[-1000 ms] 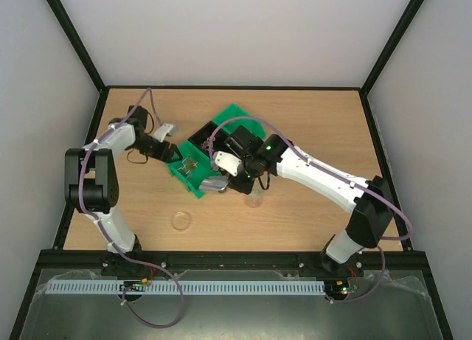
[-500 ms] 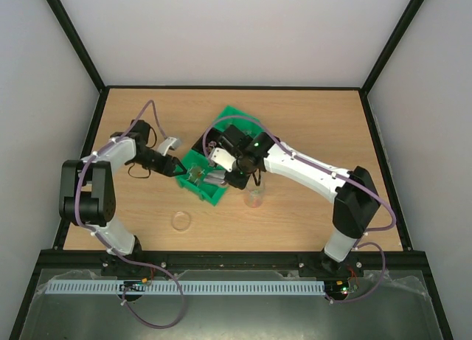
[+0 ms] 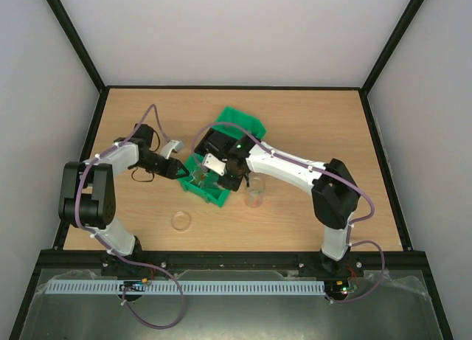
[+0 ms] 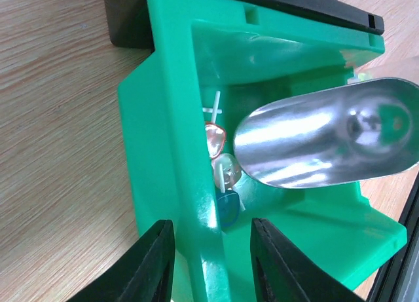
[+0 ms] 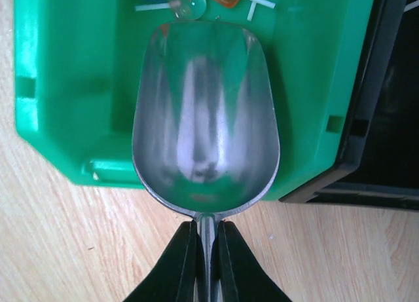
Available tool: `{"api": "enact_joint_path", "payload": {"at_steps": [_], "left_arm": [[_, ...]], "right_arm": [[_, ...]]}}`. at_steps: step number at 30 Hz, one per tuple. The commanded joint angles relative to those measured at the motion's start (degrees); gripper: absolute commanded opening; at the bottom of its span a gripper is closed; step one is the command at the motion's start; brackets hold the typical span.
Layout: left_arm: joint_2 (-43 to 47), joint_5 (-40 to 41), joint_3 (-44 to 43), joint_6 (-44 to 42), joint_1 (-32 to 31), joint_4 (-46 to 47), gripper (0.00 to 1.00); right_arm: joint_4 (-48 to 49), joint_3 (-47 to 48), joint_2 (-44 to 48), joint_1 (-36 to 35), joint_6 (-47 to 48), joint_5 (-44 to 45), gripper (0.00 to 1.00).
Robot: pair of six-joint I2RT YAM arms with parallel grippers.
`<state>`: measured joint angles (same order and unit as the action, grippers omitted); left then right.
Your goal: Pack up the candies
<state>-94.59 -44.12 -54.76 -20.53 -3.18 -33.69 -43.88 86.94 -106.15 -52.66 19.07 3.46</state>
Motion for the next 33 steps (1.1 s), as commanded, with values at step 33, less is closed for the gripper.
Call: {"api": "enact_joint_path", "payload": {"at_steps": [33], "left_arm": [[-6.0,2.0,-5.6,-0.1,-0.4,0.3,0.23]], "right_arm": [[52.3,-27.6,7.5,-0.7,-9.7,-10.2,0.01]]}}
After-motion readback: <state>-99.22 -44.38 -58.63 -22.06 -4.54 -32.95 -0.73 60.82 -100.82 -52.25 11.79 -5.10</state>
